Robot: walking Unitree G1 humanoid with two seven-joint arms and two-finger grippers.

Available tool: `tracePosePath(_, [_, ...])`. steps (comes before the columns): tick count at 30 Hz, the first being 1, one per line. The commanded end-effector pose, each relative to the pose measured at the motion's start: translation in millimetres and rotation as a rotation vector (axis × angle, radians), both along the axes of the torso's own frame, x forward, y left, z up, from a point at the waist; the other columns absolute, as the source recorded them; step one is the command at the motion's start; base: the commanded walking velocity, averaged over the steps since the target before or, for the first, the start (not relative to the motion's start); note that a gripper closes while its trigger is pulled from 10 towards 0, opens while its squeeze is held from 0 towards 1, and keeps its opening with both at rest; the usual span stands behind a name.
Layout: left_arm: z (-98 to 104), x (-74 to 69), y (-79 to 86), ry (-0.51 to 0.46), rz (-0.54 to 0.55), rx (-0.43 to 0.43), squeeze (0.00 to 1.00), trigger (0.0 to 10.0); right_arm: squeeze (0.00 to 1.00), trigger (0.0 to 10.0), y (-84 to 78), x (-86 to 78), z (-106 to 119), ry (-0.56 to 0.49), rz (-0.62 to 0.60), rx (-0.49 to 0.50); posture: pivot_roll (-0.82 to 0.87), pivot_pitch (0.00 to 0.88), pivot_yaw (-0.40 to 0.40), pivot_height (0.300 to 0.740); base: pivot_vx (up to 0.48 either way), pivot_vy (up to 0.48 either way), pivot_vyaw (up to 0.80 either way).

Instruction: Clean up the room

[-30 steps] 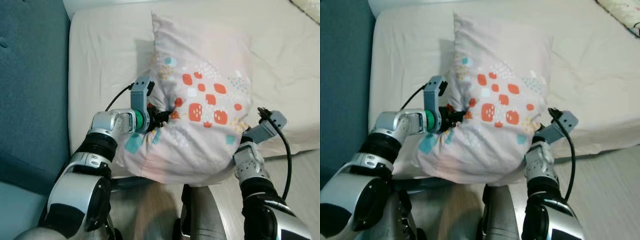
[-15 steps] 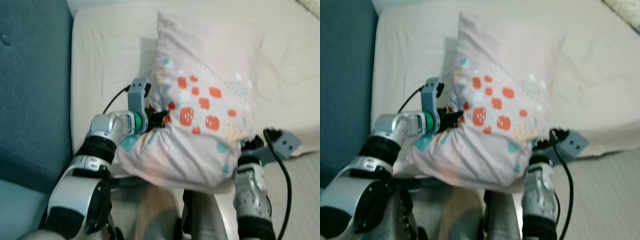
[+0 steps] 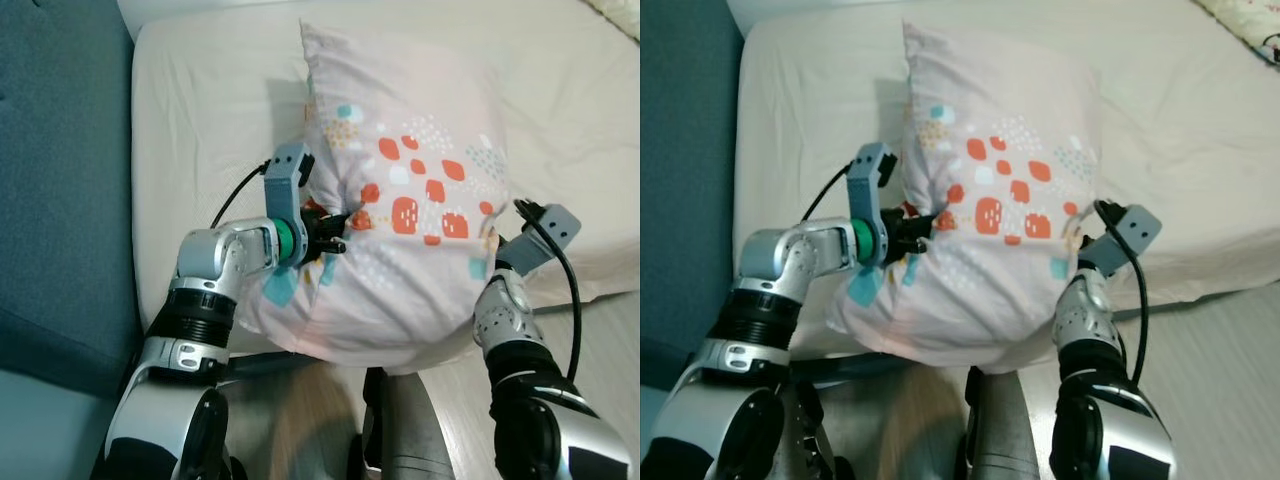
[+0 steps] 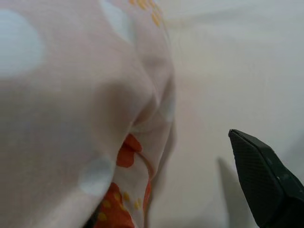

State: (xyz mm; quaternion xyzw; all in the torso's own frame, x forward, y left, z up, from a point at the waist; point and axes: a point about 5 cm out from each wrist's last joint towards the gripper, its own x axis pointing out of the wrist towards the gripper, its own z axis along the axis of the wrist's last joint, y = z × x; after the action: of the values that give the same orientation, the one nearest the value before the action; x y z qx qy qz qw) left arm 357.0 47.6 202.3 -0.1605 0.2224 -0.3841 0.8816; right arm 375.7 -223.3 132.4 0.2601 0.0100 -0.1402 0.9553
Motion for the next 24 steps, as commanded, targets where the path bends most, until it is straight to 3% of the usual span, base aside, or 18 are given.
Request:
tracePosePath(1, [15.9, -5.7, -10.6, -0.038, -0.046, -0.078, 0.00, 0.0, 0.00, 10.0, 32.9, 13.4, 12.6, -0.005, 0.156, -0.054, 0.02, 0.160, 0.040, 0.527, 0.000, 0.000, 0.00])
tracePosePath(2, [37.3, -2.7, -3.0, -0.140, 0.000, -0.104, 0.00, 0.0, 0.00, 10.0, 46.3, 20.0, 23.7, -0.029, 0.244, -0.098, 0.03, 0.160, 0.034, 0.527, 0.000, 0.000, 0.00])
tracePosePath(3, [37.3, -2.7, -3.0, -0.140, 0.000, -0.104, 0.00, 0.0, 0.00, 10.0, 46.3, 20.0, 23.7, -0.029, 0.244, -0.098, 0.03, 0.160, 0.034, 0.527, 0.000, 0.000, 0.00])
tracePosePath(4, [56.3, -1.8, 4.3, -0.241, 0.047, -0.107, 0.00, 0.0, 0.00, 10.0, 58.8, 26.2, 34.8, -0.058, 0.321, -0.131, 0.03, 0.159, 0.027, 0.527, 0.000, 0.000, 0.00])
tracePosePath(5, [56.3, -1.8, 4.3, -0.241, 0.047, -0.107, 0.00, 0.0, 0.00, 10.0, 58.8, 26.2, 34.8, -0.058, 0.321, -0.131, 0.03, 0.159, 0.027, 0.527, 0.000, 0.000, 0.00])
tracePosePath(6, [71.1, -1.9, 11.7, -0.332, 0.095, -0.086, 0.00, 0.0, 0.00, 10.0, 70.1, 31.7, 47.7, -0.085, 0.377, -0.173, 0.04, 0.156, 0.021, 0.527, 0.000, 0.000, 0.00])
tracePosePath(7, [71.1, -1.9, 11.7, -0.332, 0.095, -0.086, 0.00, 0.0, 0.00, 10.0, 70.1, 31.7, 47.7, -0.085, 0.377, -0.173, 0.04, 0.156, 0.021, 0.527, 0.000, 0.000, 0.00])
tracePosePath(8, [81.1, -3.7, 18.3, -0.402, 0.131, -0.062, 0.00, 0.0, 0.00, 10.0, 79.6, 36.5, 61.8, -0.116, 0.414, -0.204, 0.05, 0.154, 0.013, 0.527, 0.000, 0.000, 0.00])
tracePosePath(14, [101.3, -15.7, 37.0, -0.538, 0.223, -0.036, 0.00, 0.0, 0.00, 10.0, 102.7, 45.5, 101.1, -0.200, 0.485, -0.302, 0.06, 0.154, -0.001, 0.527, 0.000, 0.000, 0.00])
tracePosePath(17, [101.3, -15.7, 37.0, -0.538, 0.223, -0.036, 0.00, 0.0, 0.00, 10.0, 102.7, 45.5, 101.1, -0.200, 0.485, -0.302, 0.06, 0.154, -0.001, 0.527, 0.000, 0.000, 0.00])
tracePosePath(20, [114.4, -23.6, 60.0, -0.692, 0.416, 0.026, 0.00, 0.0, 0.00, 10.0, 123.4, 48.0, 125.9, -0.242, 0.540, -0.416, 0.08, 0.154, -0.011, 0.527, 0.000, 0.000, 0.00])
tracePosePath(22, [114.4, -23.6, 60.0, -0.692, 0.416, 0.026, 0.00, 0.0, 0.00, 10.0, 123.4, 48.0, 125.9, -0.242, 0.540, -0.416, 0.08, 0.154, -0.011, 0.527, 0.000, 0.000, 0.00])
tracePosePath(24, [113.9, -25.7, 80.3, -0.739, 0.582, 0.098, 0.00, 0.0, 0.00, 10.0, 127.1, 49.3, 136.2, -0.243, 0.531, -0.460, 0.10, 0.155, -0.020, 0.527, 0.000, 0.000, 0.00])
